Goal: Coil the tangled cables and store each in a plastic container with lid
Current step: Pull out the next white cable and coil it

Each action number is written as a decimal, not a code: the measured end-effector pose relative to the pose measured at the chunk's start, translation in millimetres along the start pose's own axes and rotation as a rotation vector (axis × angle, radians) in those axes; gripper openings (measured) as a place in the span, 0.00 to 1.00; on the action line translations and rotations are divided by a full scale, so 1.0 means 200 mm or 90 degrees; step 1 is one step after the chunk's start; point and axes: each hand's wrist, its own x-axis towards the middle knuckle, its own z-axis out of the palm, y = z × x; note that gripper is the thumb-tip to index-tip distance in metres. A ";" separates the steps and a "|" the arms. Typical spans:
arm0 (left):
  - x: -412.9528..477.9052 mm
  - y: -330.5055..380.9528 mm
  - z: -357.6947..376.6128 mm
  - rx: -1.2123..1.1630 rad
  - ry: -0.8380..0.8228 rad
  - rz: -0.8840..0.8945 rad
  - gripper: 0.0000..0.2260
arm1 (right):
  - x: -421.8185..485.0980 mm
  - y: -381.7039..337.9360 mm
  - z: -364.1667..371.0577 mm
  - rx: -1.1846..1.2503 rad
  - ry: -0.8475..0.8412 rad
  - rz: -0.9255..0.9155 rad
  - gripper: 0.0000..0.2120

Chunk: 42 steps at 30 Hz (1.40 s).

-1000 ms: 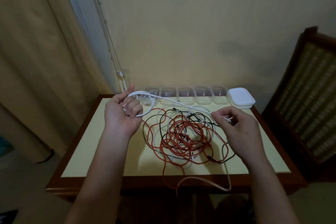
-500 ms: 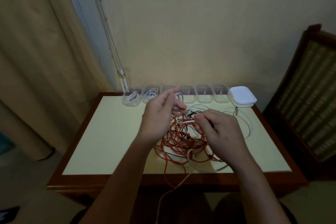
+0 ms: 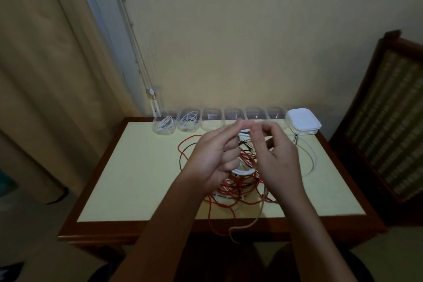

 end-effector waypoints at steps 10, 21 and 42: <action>-0.02 -0.04 0.01 0.210 0.069 0.099 0.10 | -0.02 0.01 0.04 -0.036 -0.021 -0.011 0.24; -0.03 -0.04 0.04 0.030 0.011 0.054 0.15 | -0.01 -0.03 0.03 -0.037 -0.023 -0.008 0.19; -0.10 0.36 -0.43 -0.457 0.021 0.157 0.16 | 0.04 0.15 -0.24 -0.060 0.003 0.014 0.06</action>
